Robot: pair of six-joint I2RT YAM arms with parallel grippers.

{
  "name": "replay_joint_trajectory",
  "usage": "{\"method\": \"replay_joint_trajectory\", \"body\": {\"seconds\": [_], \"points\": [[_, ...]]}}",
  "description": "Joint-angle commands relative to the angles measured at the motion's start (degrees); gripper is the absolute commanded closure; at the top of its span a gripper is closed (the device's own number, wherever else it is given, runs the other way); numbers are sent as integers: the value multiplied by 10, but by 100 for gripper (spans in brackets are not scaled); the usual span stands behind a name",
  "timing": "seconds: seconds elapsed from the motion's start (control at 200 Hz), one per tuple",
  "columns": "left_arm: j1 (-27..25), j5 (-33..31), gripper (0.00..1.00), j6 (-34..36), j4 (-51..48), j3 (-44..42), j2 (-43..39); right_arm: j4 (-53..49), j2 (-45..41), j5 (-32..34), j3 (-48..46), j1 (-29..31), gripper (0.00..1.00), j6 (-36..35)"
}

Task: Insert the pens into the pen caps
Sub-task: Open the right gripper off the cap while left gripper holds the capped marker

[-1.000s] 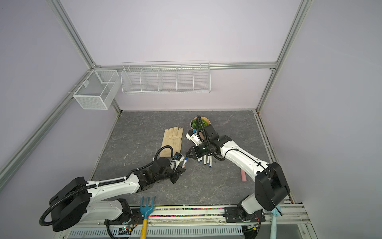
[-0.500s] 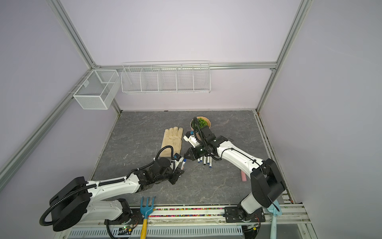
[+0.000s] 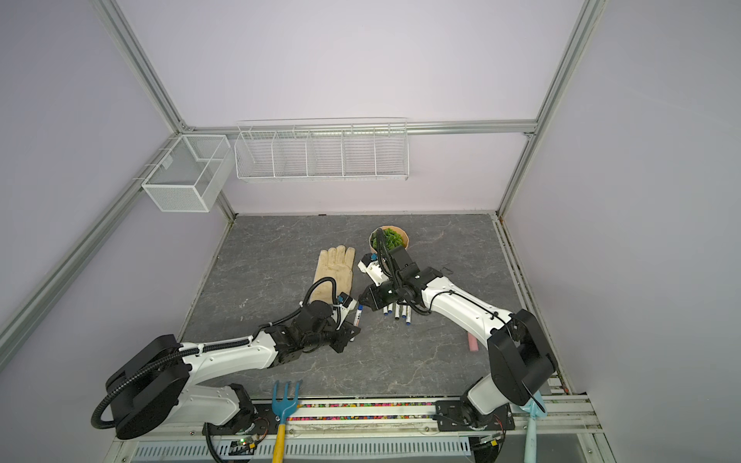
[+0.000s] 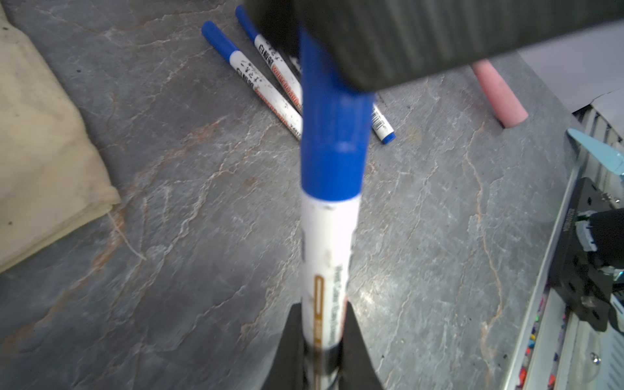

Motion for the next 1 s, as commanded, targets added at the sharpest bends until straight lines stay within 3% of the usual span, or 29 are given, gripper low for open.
{"method": "replay_joint_trajectory", "body": {"seconds": [0.0,0.365,0.405,0.515,0.585,0.86,0.995], "points": [[26,-63,100,-50,313,106,-18,-191,-7,-43,-72,-12,93,15],[-2,-101,100,-90,308,93,54,-137,-60,-32,-60,-105,93,64],[-2,-102,100,-95,312,92,63,-126,-70,-35,-56,-109,87,70],[-2,-98,100,-104,311,95,88,-92,-103,-9,-42,-119,59,94],[-2,-99,100,-110,315,93,102,-63,-126,14,-36,-134,51,123],[-1,-140,100,-170,278,91,160,-82,-171,146,-44,-190,49,176],[-1,-165,100,-193,246,96,187,-105,-184,173,-60,-214,50,183]]}}
